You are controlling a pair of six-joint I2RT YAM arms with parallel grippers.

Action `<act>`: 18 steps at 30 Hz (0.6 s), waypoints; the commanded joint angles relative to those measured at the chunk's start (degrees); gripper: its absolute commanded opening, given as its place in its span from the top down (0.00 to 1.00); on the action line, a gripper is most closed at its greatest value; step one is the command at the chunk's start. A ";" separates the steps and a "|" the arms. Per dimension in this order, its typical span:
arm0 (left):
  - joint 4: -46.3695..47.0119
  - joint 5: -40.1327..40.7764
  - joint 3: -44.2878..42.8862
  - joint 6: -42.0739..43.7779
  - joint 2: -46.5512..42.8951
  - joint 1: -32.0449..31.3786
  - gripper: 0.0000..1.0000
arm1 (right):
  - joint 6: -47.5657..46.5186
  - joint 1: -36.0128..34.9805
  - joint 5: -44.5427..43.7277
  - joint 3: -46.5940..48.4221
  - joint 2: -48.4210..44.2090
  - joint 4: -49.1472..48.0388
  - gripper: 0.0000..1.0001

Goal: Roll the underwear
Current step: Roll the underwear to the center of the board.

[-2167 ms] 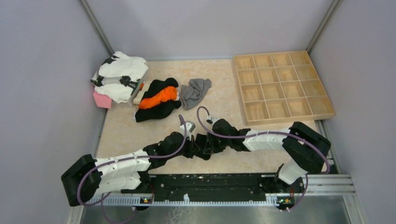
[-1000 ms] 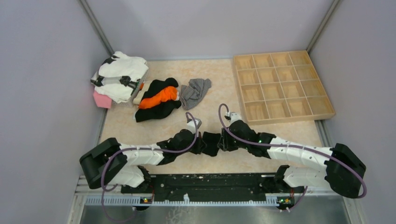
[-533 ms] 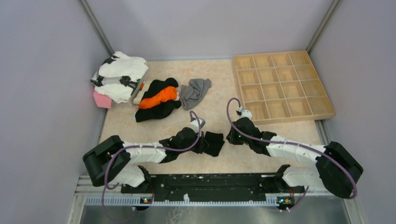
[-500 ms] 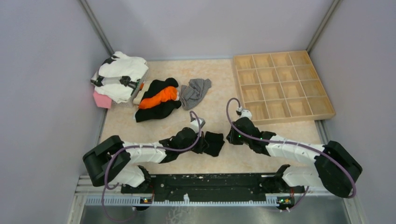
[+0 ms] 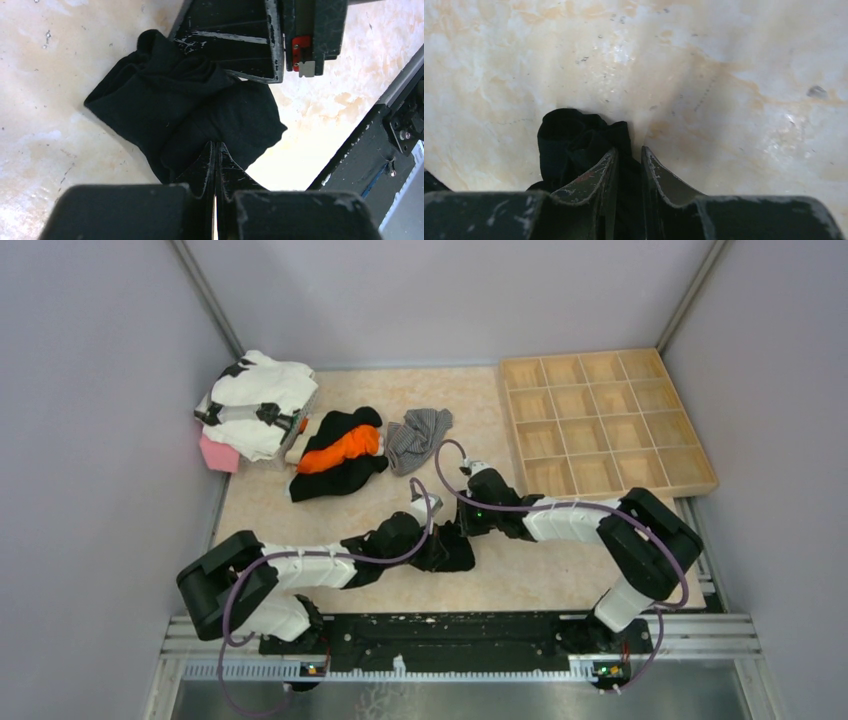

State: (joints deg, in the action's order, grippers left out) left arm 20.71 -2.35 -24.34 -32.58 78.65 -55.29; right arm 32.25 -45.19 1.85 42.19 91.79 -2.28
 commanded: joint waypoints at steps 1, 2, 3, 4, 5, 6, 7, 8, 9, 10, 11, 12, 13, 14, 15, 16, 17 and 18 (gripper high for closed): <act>-7.91 0.19 0.35 0.70 -1.84 -0.44 1.00 | -4.20 0.13 5.81 2.87 3.12 0.06 0.77; -8.33 0.99 0.61 0.27 -2.48 -0.44 1.00 | -4.36 0.11 5.79 2.91 3.07 0.25 0.77; -8.75 1.65 0.95 -0.09 -3.09 -0.44 1.00 | -4.52 0.22 5.38 2.79 2.75 0.54 0.77; -8.94 1.80 1.16 -0.47 -3.65 -0.44 1.00 | -4.64 0.18 4.47 2.33 2.05 0.75 0.77; -9.26 3.23 1.28 -0.66 -3.82 -0.44 1.00 | -4.94 0.19 3.16 1.69 0.82 0.86 0.75; -9.74 4.28 1.31 -0.82 -3.90 -0.44 1.00 | -5.18 0.18 1.67 0.91 -0.71 0.61 0.73; -10.23 5.04 1.19 -1.02 -3.74 -0.44 1.00 | -5.56 0.19 -0.25 -0.05 -2.75 0.43 0.72; -10.75 6.06 1.02 -1.22 -3.57 -0.44 1.00 | -6.37 0.16 -2.11 -0.95 -4.92 0.04 0.70; -11.29 6.74 0.89 -1.44 -3.38 -0.44 1.00 | -7.65 0.15 -4.24 -2.03 -7.19 -0.53 0.68; -11.69 7.20 0.73 -1.70 -3.23 -0.44 1.00 | -9.08 0.11 -6.04 -3.17 -9.71 -1.63 0.66; -12.08 7.65 0.63 -1.96 -3.12 -0.44 1.00 | -10.89 0.14 -7.68 -4.35 -12.04 -2.83 0.64; -12.50 8.08 0.61 -2.30 -2.95 -0.38 1.00 | -13.04 0.17 -9.26 -5.77 -14.67 -4.47 0.63; -12.92 8.45 0.56 -2.70 -2.91 -0.35 1.00 | -15.85 0.18 -9.85 -7.19 -17.25 -6.51 0.61; -13.34 8.81 0.60 -3.01 -2.82 -0.35 1.00 | -19.12 0.15 -10.01 -8.95 -20.48 -9.20 0.59; -13.73 9.11 0.67 -3.26 -2.68 -0.34 1.00 | -22.16 0.16 -9.61 -10.80 -23.07 -11.81 0.56; -14.05 9.19 0.74 -3.42 -2.57 -0.30 1.00 | -24.62 0.17 -8.84 -12.46 -25.50 -14.31 0.54; -14.23 9.26 0.84 -3.45 -2.40 -0.27 1.00 | -27.01 0.14 -7.43 -13.90 -27.55 -16.17 0.53; -14.42 9.22 0.87 -3.46 -2.18 -0.26 1.00 | -30.21 0.14 -5.02 -14.85 -29.41 -17.22 0.52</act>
State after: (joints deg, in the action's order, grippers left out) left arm 14.31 2.72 -24.27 -36.12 75.13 -55.83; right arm 15.35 -45.19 -4.73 30.92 69.54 -8.82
